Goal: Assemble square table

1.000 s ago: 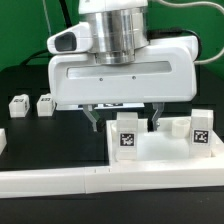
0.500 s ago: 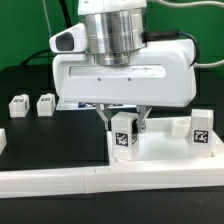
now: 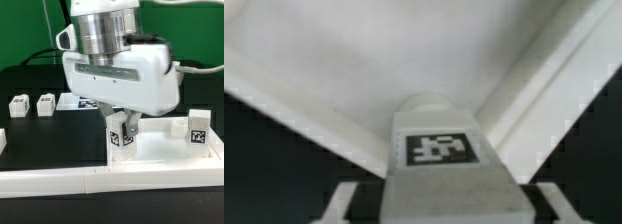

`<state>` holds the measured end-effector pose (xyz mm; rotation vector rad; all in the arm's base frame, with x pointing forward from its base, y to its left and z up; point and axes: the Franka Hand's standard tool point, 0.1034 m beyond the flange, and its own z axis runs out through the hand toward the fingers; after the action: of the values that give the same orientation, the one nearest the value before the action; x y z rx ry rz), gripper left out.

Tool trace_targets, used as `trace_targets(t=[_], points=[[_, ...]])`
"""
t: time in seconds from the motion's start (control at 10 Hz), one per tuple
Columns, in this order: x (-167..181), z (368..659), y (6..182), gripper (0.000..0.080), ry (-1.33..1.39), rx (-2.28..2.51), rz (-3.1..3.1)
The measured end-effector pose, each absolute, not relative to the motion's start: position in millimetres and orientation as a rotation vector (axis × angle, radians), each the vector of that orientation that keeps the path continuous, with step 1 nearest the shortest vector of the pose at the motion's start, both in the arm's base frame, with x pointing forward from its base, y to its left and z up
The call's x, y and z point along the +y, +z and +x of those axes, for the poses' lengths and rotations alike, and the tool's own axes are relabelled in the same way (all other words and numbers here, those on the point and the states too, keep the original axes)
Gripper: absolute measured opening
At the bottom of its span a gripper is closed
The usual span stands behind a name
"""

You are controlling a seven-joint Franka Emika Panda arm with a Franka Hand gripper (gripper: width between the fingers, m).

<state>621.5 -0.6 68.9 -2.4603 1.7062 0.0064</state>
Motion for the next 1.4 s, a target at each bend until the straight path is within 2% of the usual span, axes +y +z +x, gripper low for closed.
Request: trace_targets(t=[0.2, 0.4, 0.5, 0.6, 0.7, 0.8, 0.9, 1.4], points=[[3, 624, 68.8, 0.029, 0.075, 2.103, -2.048], [7, 624, 67.9, 0.029, 0.089, 2.248, -1.887], [9, 624, 67.3, 0.0371, 0.095, 2.278, -1.853], [8, 624, 67.3, 0.0371, 0.093, 2.265, -1.869], [9, 624, 67.5, 0.0507, 0.089, 2.222, -1.93], [11, 625, 70.7, 0.0619, 0.074, 2.06, -2.133], [10, 628, 72.8, 0.0641, 0.022, 1.774, -2.382], [7, 626, 69.2, 0.0649, -0.043, 1.034, -2.828]])
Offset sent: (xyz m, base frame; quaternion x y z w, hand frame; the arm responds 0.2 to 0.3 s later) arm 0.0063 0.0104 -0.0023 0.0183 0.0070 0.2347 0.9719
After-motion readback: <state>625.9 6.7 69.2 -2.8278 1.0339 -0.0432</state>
